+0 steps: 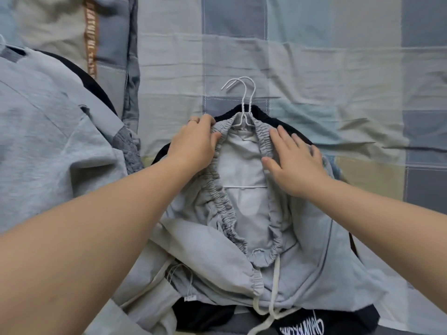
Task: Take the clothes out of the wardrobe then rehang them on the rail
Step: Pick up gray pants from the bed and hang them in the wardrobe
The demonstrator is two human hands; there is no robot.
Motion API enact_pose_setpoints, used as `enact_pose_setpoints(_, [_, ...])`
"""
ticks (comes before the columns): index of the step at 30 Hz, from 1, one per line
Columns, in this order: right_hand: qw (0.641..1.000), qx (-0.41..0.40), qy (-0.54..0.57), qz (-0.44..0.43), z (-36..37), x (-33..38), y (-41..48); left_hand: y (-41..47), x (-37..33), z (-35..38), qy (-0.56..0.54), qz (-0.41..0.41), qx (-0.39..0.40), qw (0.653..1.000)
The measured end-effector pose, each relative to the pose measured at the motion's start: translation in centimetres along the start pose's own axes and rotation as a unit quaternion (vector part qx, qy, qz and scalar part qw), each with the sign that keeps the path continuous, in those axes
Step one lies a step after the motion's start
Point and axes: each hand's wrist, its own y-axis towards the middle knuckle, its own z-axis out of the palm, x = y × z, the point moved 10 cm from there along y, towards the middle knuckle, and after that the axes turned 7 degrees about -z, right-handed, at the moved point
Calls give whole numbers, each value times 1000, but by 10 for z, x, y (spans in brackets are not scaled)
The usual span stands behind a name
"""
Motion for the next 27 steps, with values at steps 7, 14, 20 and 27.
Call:
enact_pose_setpoints(7, [998, 2, 57, -22, -32, -8, -12, -23, -16, -22, -90, 32, -19, 995])
enact_pose_setpoints(14, [990, -15, 138, -23, -105, -5, -65, -89, -63, -78, -150, 106, -25, 983])
enact_pose_setpoints(20, [971, -84, 220, -45, -187, 18, -151, -156, -108, -143, -190, 133, 4, 973])
enact_pose_setpoints(27, [930, -231, 285, -12, -283, 57, -286, -242, -153, -226, -252, 191, 40, 948])
